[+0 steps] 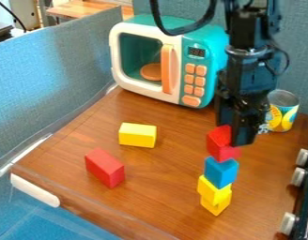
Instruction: Put the red cube on top of blue cube
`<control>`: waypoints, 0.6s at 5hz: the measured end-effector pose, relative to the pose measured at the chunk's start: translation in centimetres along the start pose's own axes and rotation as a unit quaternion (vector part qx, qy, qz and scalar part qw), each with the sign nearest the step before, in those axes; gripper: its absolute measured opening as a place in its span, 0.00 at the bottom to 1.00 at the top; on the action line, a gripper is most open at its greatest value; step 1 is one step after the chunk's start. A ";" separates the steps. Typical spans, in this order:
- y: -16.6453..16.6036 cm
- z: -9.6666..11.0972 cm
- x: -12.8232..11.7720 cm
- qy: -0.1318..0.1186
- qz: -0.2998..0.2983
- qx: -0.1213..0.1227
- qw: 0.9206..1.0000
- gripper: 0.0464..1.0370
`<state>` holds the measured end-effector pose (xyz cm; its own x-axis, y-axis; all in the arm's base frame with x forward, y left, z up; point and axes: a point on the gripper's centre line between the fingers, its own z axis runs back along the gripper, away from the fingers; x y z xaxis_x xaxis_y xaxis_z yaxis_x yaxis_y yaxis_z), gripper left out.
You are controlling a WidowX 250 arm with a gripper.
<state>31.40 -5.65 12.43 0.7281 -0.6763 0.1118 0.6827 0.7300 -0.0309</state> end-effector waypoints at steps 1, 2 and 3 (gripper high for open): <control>0.4 0.0 -0.2 0.002 0.007 -0.001 1.000 0.52; 0.4 0.0 -0.3 0.003 0.006 -0.001 1.000 0.52; 0.3 0.1 -0.2 0.001 0.006 -0.004 1.000 0.52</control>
<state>31.43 -5.28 12.45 0.7362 -0.6678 0.1102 0.6747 0.7370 -0.0408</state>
